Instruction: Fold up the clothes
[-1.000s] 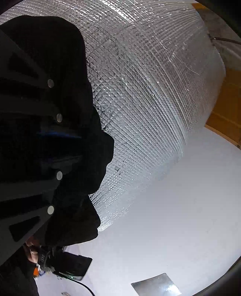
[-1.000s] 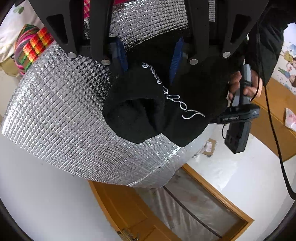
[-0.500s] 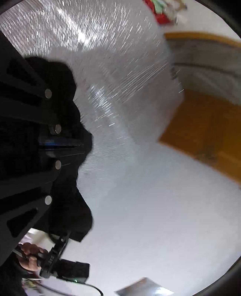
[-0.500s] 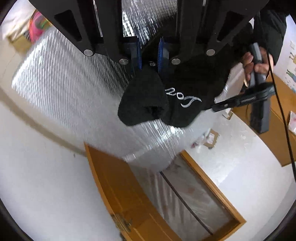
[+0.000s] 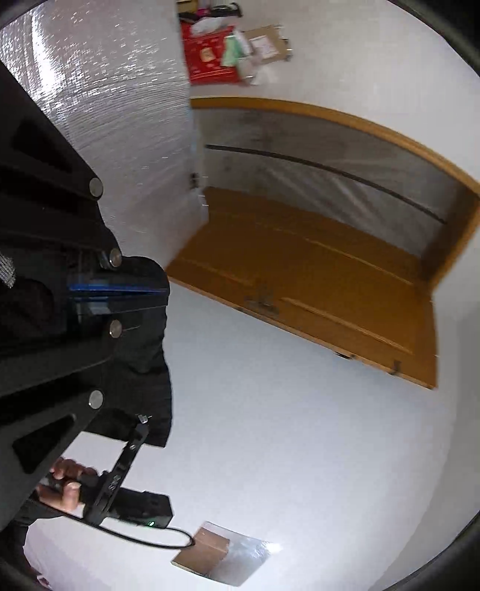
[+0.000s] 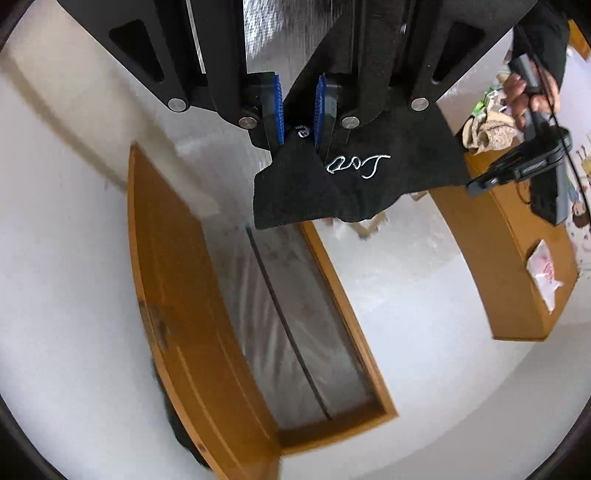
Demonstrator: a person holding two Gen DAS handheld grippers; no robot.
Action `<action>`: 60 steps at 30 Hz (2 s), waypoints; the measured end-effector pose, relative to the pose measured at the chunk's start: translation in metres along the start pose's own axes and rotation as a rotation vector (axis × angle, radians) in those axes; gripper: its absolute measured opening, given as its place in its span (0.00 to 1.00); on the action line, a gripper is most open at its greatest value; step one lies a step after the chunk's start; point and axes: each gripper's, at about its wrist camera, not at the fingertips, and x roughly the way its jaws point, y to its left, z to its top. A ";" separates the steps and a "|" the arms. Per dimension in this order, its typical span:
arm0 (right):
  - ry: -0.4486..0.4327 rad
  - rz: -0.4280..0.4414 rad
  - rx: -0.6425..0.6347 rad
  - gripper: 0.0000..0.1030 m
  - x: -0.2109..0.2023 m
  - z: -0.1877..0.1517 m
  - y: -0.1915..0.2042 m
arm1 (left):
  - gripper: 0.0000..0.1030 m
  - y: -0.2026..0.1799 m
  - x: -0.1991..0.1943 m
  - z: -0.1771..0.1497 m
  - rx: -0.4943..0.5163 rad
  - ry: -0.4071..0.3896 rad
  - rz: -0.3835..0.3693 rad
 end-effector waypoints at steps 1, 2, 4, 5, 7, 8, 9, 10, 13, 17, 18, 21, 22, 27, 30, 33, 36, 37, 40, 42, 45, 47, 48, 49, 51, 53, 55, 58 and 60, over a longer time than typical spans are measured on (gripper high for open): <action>-0.027 0.001 -0.020 0.13 -0.002 0.016 0.004 | 0.01 -0.007 -0.009 0.007 0.009 -0.023 -0.001; -0.054 0.002 -0.040 0.13 -0.005 0.033 0.008 | 0.01 -0.013 -0.018 0.014 0.018 -0.046 -0.002; -0.103 0.005 -0.084 0.13 -0.018 0.058 0.019 | 0.01 -0.029 -0.033 0.022 0.037 -0.096 -0.011; -0.127 0.006 -0.107 0.13 -0.025 0.070 0.024 | 0.01 -0.037 -0.040 0.026 0.046 -0.120 -0.016; -0.174 0.009 -0.153 0.13 -0.040 0.094 0.035 | 0.01 -0.054 -0.060 0.030 0.066 -0.176 -0.023; -0.189 0.012 -0.165 0.13 -0.044 0.101 0.038 | 0.01 -0.063 -0.070 0.030 0.078 -0.204 -0.029; -0.201 0.015 -0.173 0.13 -0.046 0.106 0.040 | 0.01 -0.073 -0.076 0.027 0.081 -0.215 -0.030; -0.196 0.020 -0.171 0.13 -0.044 0.105 0.040 | 0.01 -0.074 -0.069 0.019 0.078 -0.202 -0.036; -0.131 0.027 -0.145 0.13 -0.025 0.087 0.029 | 0.01 -0.068 -0.046 -0.013 0.053 -0.128 -0.052; 0.113 -0.012 -0.074 0.13 0.018 0.004 -0.005 | 0.01 -0.037 -0.004 -0.079 -0.055 0.067 -0.041; 0.189 -0.035 -0.050 0.13 0.029 -0.026 -0.018 | 0.01 -0.025 0.009 -0.098 -0.096 0.127 -0.030; 0.357 -0.089 0.031 0.13 0.043 -0.098 -0.049 | 0.01 0.003 0.034 -0.145 -0.175 0.266 0.002; 0.394 -0.101 0.061 0.13 0.042 -0.117 -0.058 | 0.01 0.006 0.038 -0.150 -0.173 0.282 0.011; 0.414 -0.128 0.178 0.13 0.020 -0.160 -0.090 | 0.05 0.008 0.067 -0.145 -0.111 0.306 0.016; 0.397 -0.132 0.203 0.14 0.013 -0.164 -0.098 | 0.14 0.018 0.110 -0.146 -0.091 0.373 -0.006; 0.397 -0.130 0.224 0.14 0.000 -0.178 -0.096 | 0.15 0.020 0.148 -0.151 -0.110 0.452 -0.034; 0.403 -0.128 0.256 0.14 -0.001 -0.187 -0.104 | 0.15 0.028 0.195 -0.164 -0.123 0.533 -0.056; 0.404 -0.128 0.264 0.14 -0.003 -0.190 -0.106 | 0.16 0.031 0.206 -0.169 -0.121 0.558 -0.056; 0.406 -0.122 0.282 0.14 -0.006 -0.192 -0.113 | 0.16 0.036 0.232 -0.188 -0.121 0.601 -0.064; 0.405 -0.120 0.294 0.14 -0.005 -0.194 -0.118 | 0.16 0.035 0.240 -0.190 -0.134 0.619 -0.080; 0.403 -0.119 0.304 0.15 -0.005 -0.195 -0.122 | 0.16 0.034 0.240 -0.190 -0.146 0.632 -0.084; 0.400 -0.121 0.305 0.18 -0.004 -0.195 -0.125 | 0.16 0.028 0.235 -0.188 -0.142 0.632 -0.077; 0.397 -0.125 0.303 0.18 -0.003 -0.194 -0.125 | 0.15 0.026 0.233 -0.189 -0.135 0.628 -0.073; 0.393 -0.129 0.301 0.20 -0.002 -0.193 -0.126 | 0.11 0.024 0.232 -0.189 -0.129 0.623 -0.070; 0.385 -0.139 0.293 0.25 0.000 -0.190 -0.126 | 0.01 0.021 0.226 -0.188 -0.118 0.594 -0.068; 0.376 -0.153 0.265 0.38 0.004 -0.185 -0.125 | 0.00 0.018 0.218 -0.185 -0.110 0.565 -0.070; 0.386 -0.148 0.234 0.41 0.013 -0.181 -0.125 | 0.00 0.015 0.211 -0.182 -0.093 0.536 -0.071; 0.409 -0.136 0.207 0.42 0.026 -0.176 -0.125 | 0.00 0.009 0.198 -0.175 -0.070 0.496 -0.067; 0.432 -0.117 0.224 0.39 0.035 -0.174 -0.128 | 0.00 0.009 0.191 -0.170 -0.065 0.470 -0.064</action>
